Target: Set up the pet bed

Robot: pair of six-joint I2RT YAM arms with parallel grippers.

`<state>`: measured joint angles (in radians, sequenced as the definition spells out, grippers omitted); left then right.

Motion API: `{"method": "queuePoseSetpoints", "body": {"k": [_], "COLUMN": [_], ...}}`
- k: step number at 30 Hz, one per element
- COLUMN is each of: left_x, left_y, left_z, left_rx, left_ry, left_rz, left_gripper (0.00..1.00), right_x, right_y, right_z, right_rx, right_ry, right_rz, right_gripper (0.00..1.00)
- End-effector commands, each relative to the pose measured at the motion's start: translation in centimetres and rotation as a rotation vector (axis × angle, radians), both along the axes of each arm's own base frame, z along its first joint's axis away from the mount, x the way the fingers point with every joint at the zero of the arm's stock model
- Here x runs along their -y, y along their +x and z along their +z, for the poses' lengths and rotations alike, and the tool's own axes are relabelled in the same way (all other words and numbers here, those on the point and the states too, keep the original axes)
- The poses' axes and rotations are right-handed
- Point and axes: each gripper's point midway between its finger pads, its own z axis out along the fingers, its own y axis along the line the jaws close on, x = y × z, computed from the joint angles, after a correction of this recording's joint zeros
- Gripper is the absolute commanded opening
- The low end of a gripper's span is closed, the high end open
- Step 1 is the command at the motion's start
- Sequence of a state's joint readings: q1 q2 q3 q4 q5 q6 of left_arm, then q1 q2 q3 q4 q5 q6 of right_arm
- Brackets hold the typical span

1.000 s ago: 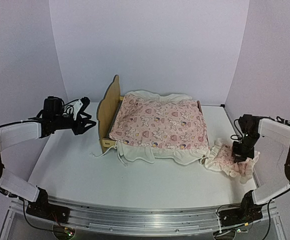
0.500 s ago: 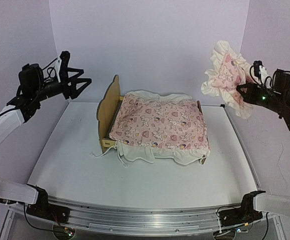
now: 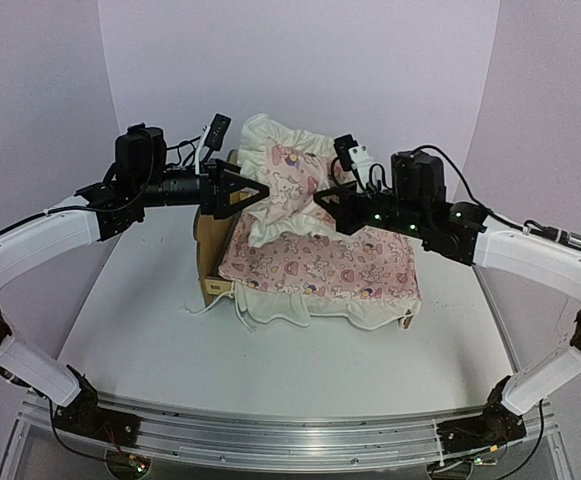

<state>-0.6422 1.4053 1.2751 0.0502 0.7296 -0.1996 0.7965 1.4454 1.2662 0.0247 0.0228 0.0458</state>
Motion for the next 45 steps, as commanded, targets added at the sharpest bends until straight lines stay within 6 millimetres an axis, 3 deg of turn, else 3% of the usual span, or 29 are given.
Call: {"method": "queuePoseSetpoints", "body": {"k": [1, 4, 6, 7, 10, 11, 13, 15, 16, 19, 23, 27, 33, 37, 41, 42, 45], "left_x": [0.1, 0.1, -0.1, -0.1, -0.3, -0.3, -0.5, -1.2, -1.7, -2.5, -2.4, -1.9, -2.0, -1.4, -0.9, -1.1, -1.1], "left_y": [-0.2, 0.2, 0.4, 0.3, -0.3, -0.2, 0.6, 2.5, 3.8, 6.5, 10.0, 13.2, 18.0, 18.0, 17.5, 17.7, 19.0], "left_z": [3.4, 3.3, 3.1, 3.3, 4.3, 4.5, 4.7, 5.5, 6.1, 7.1, 3.7, -2.1, -6.6, -7.6, -11.0, -12.7, -14.0], "left_rx": [0.051, 0.076, 0.087, 0.105, 0.195, 0.233, 0.404, 0.639, 0.802, 1.306, 1.564, 1.571, 1.455, 1.363, 1.22, 1.161, 0.996], "left_ry": [-0.077, -0.076, -0.066, -0.071, -0.094, -0.093, -0.056, 0.005, 0.06, 0.273, 0.586, 0.851, 1.158, 1.242, 1.335, 1.38, 1.412], "left_rz": [0.01, 0.027, 0.046, 0.043, 0.028, 0.031, 0.082, 0.21, 0.301, 0.502, 0.554, 0.459, 0.388, 0.366, 0.309, 0.278, 0.315], "left_gripper": [1.0, 0.98, 0.9, 0.79, 0.1, 0.01, 0.0, 0.0, 0.0, 0.0, 0.0, 0.0, 0.0, 0.0, 0.0, 0.0, 0.0], "right_x": [-2.6, -4.0, -4.5, -4.6, -5.1, -5.2, -4.9, -4.3, -3.9, -2.6, -1.2, -0.6, -0.7, -0.4, 0.2, 0.3, 0.4], "right_y": [0.1, -0.5, -0.6, -0.6, -0.5, -0.4, 0.1, 0.6, 0.8, 0.7, 0.4, 0.3, -0.2, -0.5, -0.6, -0.6, -0.8], "right_z": [5.6, 5.6, 5.5, 5.2, 3.5, 2.8, 1.0, -0.3, -0.8, -2.3, -3.3, -3.9, -4.7, -5.2, -5.7, -5.7, -5.6], "right_rx": [0.144, 0.143, 0.135, 0.13, 0.098, 0.085, 0.053, 0.024, 0.011, -0.027, -0.043, -0.059, -0.086, -0.095, -0.095, -0.093, -0.092], "right_ry": [0.114, 0.13, 0.139, 0.136, 0.116, 0.108, 0.067, 0.024, 0.002, -0.053, -0.069, -0.069, -0.07, -0.075, -0.083, -0.082, -0.078], "right_rz": [0.014, 0.068, 0.081, 0.089, 0.105, 0.101, 0.07, 0.03, 0.009, -0.04, -0.078, -0.099, -0.076, -0.078, -0.095, -0.097, -0.094], "right_gripper": [0.0, 0.0, 0.0, 0.0, 0.0, 0.0, 0.01, 0.11, 0.2, 0.3, 0.38, 0.41, 0.43, 0.43, 0.43, 0.43, 0.43]}}
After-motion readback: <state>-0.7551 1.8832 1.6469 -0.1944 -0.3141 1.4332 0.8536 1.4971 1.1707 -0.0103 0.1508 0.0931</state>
